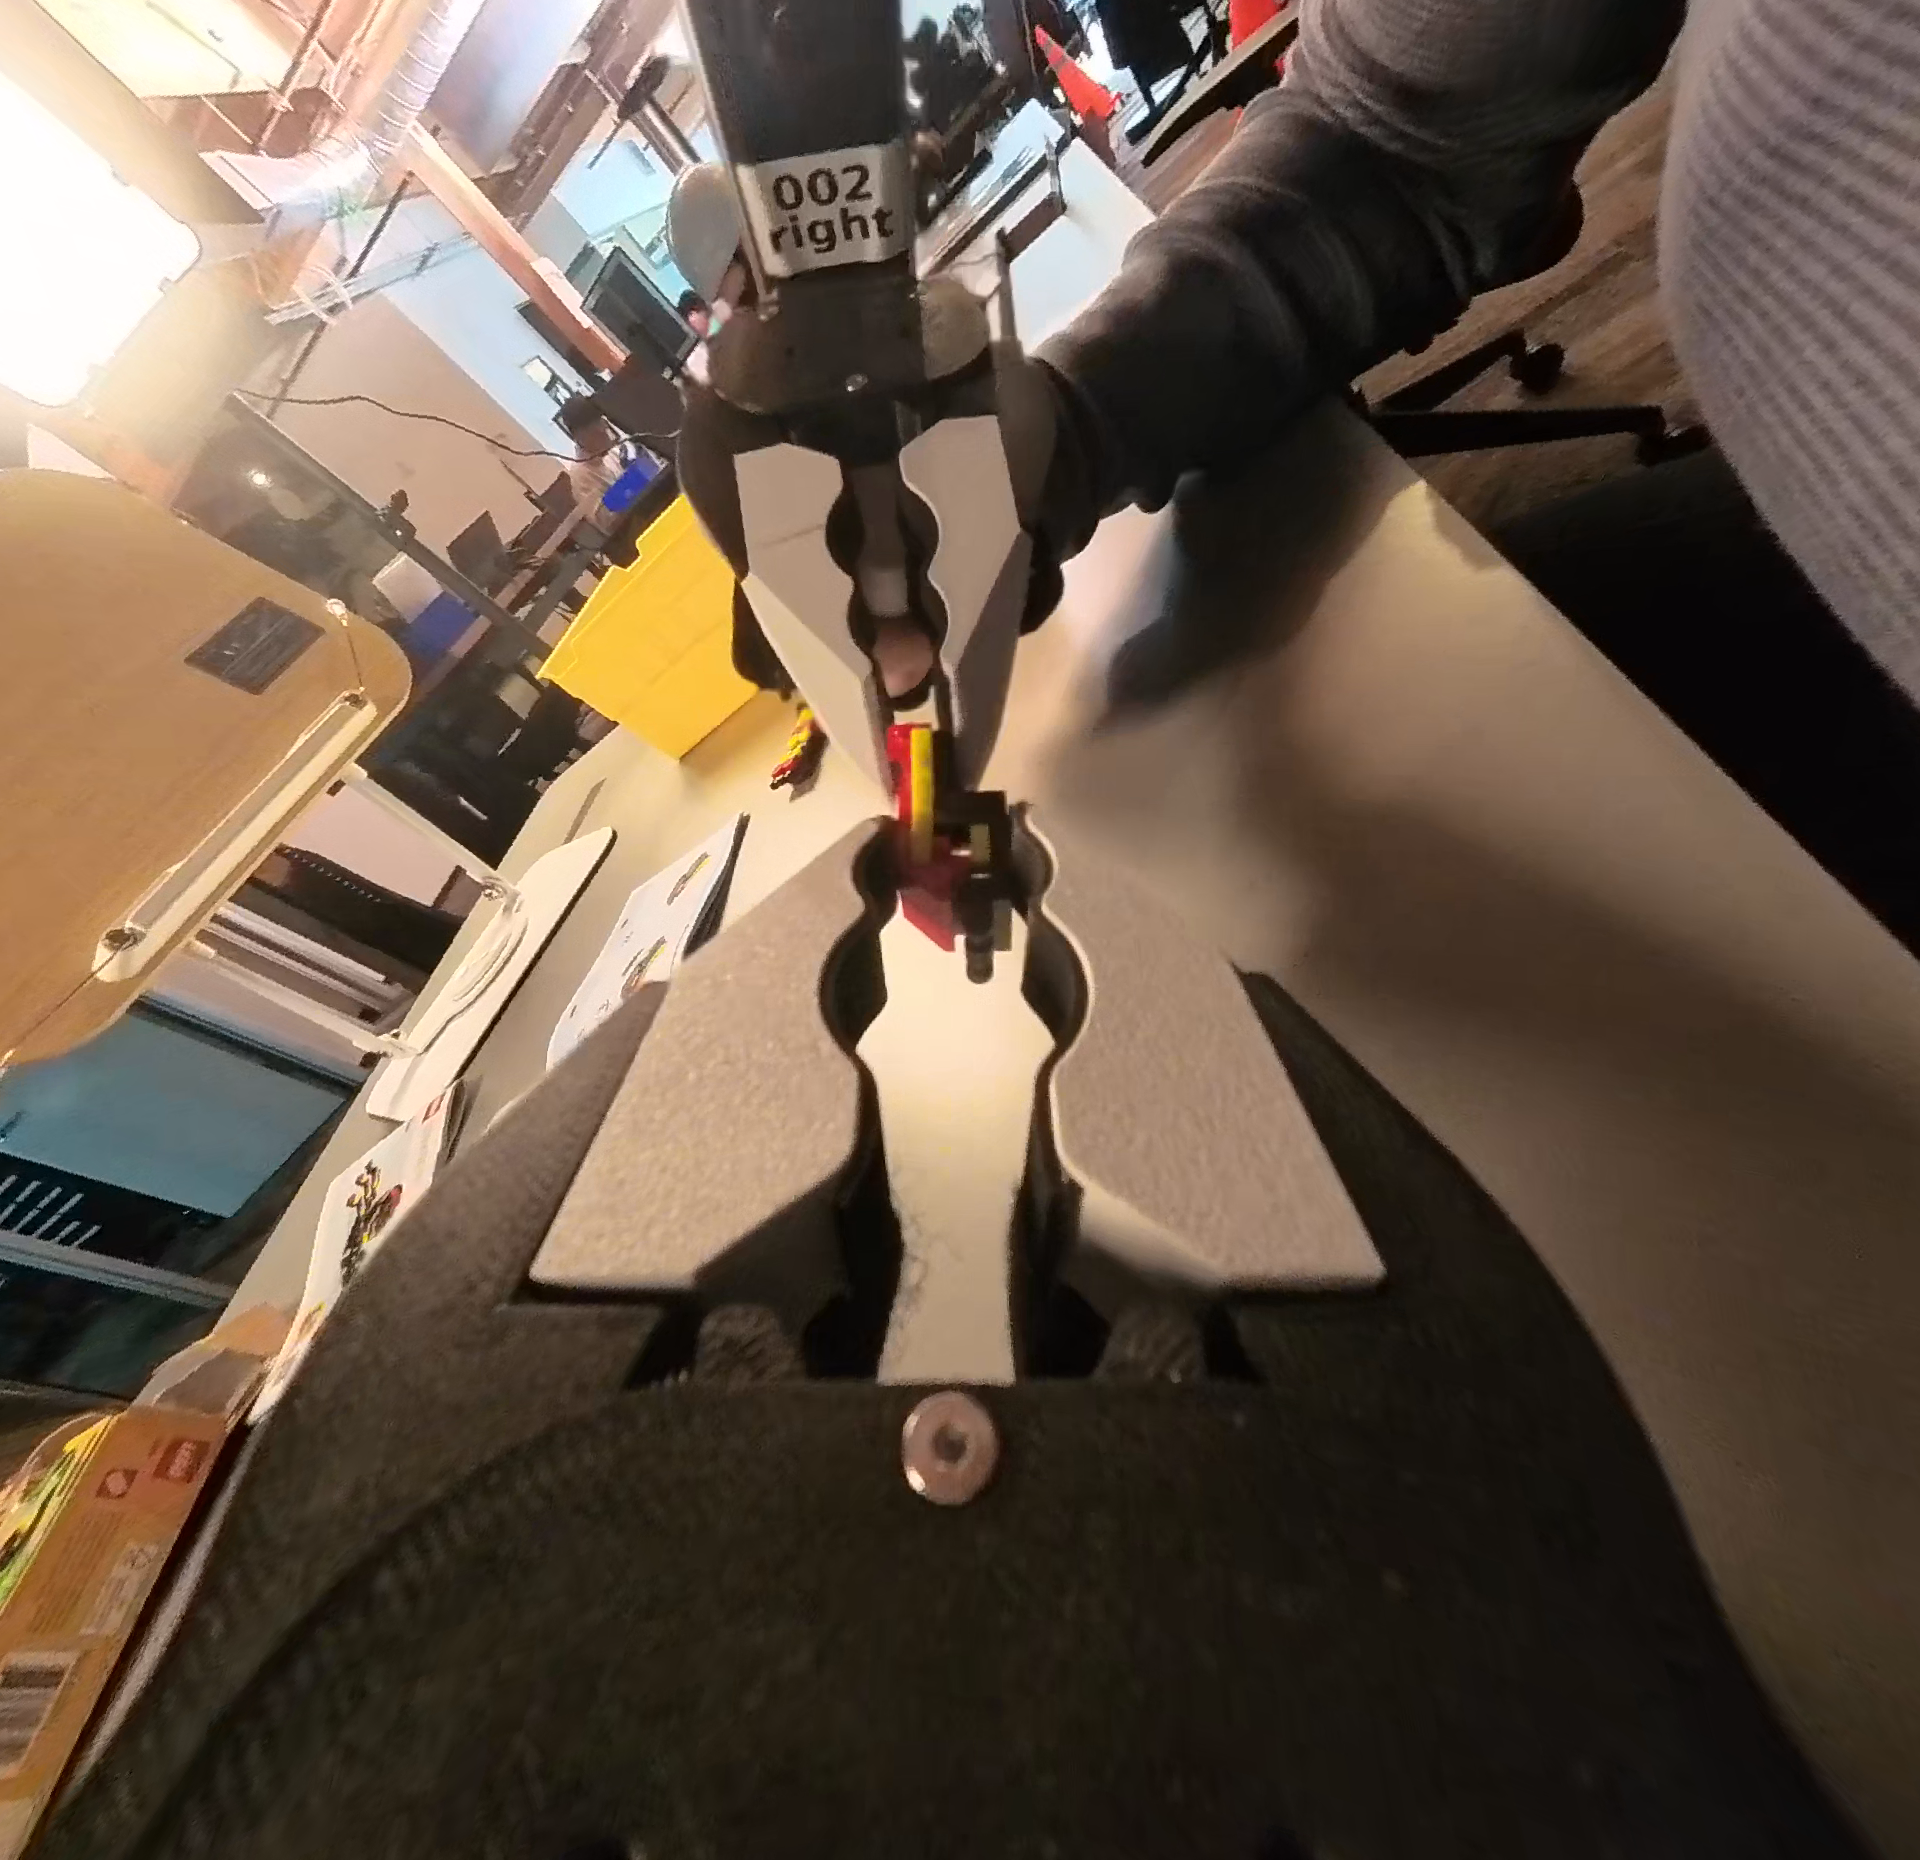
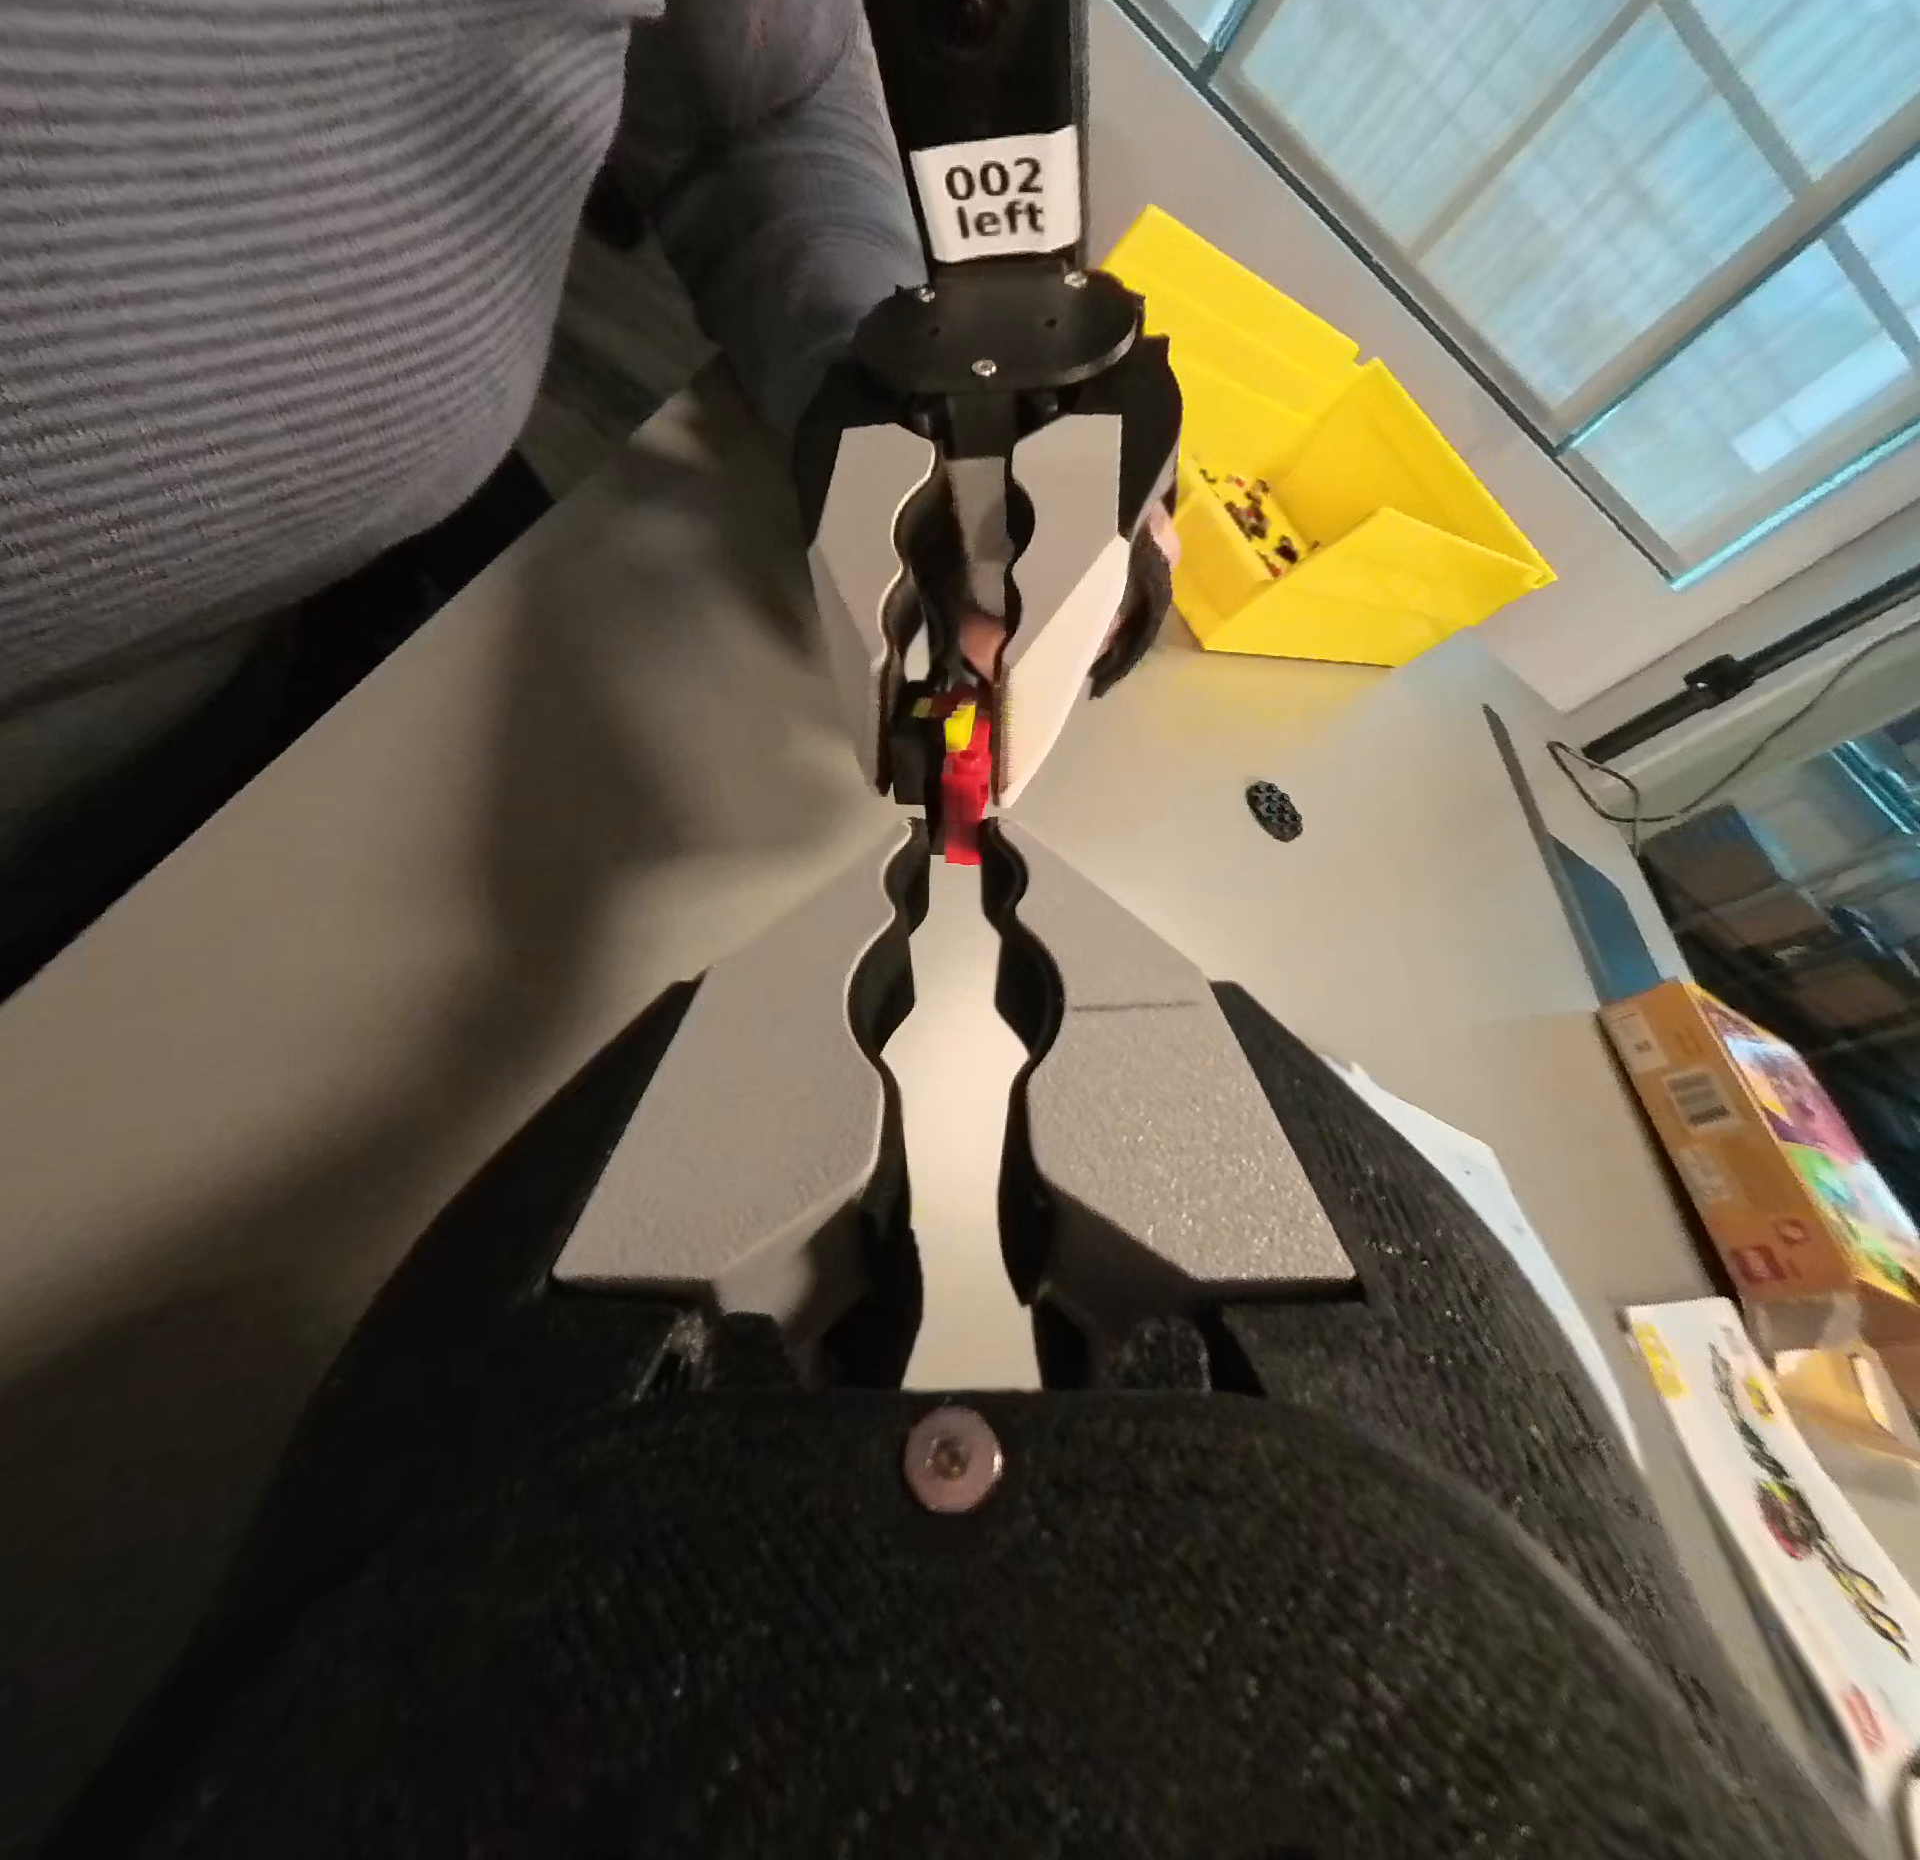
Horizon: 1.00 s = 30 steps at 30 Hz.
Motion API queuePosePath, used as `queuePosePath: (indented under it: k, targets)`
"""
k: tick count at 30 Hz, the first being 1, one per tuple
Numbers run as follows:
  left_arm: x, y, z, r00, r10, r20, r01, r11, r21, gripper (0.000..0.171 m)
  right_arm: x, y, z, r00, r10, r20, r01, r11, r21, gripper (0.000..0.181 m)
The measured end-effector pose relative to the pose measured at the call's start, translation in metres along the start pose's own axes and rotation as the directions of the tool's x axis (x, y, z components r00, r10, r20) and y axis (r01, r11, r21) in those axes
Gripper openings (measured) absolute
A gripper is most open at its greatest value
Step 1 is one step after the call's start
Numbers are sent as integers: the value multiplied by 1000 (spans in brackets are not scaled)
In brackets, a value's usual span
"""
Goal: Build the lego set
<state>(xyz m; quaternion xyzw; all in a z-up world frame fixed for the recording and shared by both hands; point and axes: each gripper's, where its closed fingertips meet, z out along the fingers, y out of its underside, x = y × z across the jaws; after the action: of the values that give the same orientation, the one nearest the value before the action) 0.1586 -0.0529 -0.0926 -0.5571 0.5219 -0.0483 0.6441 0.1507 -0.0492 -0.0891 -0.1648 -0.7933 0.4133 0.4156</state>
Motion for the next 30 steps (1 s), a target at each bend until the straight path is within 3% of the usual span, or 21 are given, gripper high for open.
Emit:
queuePosePath:
  k: [3,6,12,20,30]
  targets:
    - [-2,3,2,1000,10,11,-9,1000,-17,19,1,2,-2,1000,16,-1,-16,999,42,9]
    - [-3,4,2,1000,18,19,-18,1000,-23,20,11,5,-6,998,-2,-64,5,999,52,33]
    - [-11,13,2,998,18,60,-14,998,-64,20,53,13,-27,943,-46,-331,81,992,94,55]
    - [-16,48,17,993,77,90,-49,959,-280,20,122,41,-85,698,8,-716,71,994,80,58]
    - [-31,72,37,956,263,132,-177,872,-457,20,143,59,-118,561,47,-826,12,998,64,50]
